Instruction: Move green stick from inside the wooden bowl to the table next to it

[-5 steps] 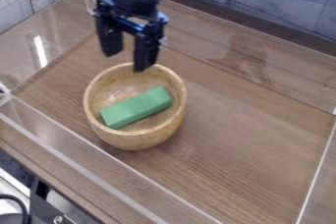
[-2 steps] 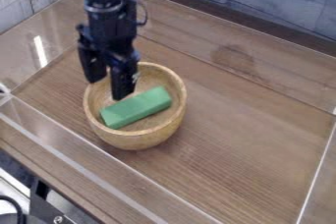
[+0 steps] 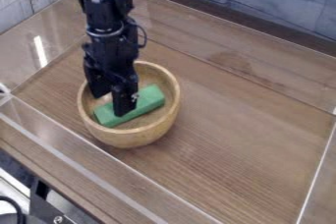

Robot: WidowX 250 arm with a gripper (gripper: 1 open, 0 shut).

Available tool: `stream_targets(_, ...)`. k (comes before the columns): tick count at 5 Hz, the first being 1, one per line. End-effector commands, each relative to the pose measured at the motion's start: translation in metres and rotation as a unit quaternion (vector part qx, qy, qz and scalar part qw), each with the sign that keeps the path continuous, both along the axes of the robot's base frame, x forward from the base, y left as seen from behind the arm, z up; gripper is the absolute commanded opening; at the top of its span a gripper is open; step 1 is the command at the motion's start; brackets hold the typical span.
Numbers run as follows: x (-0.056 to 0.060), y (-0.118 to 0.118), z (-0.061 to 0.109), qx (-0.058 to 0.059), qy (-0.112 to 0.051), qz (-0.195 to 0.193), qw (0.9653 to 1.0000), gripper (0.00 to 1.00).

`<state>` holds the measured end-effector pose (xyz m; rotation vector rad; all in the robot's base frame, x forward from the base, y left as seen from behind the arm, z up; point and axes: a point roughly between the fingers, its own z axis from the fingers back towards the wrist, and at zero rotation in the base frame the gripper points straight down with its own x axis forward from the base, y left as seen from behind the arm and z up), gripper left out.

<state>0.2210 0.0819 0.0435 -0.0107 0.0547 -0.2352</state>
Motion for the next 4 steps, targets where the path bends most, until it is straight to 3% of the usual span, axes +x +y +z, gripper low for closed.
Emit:
stream_targets(1, 0.017, -0.01, 0.017, -0.005, -0.017, -0.02, 0.9997, 1.0)
stream_targets(2, 0.026, -0.024, 0.029, -0.016, -0.02, -0.041, 0.9988, 1.0)
stream_targets(4, 0.023, -0.021, 0.012, -0.026, -0.019, -0.013, 0.9994, 1.0)
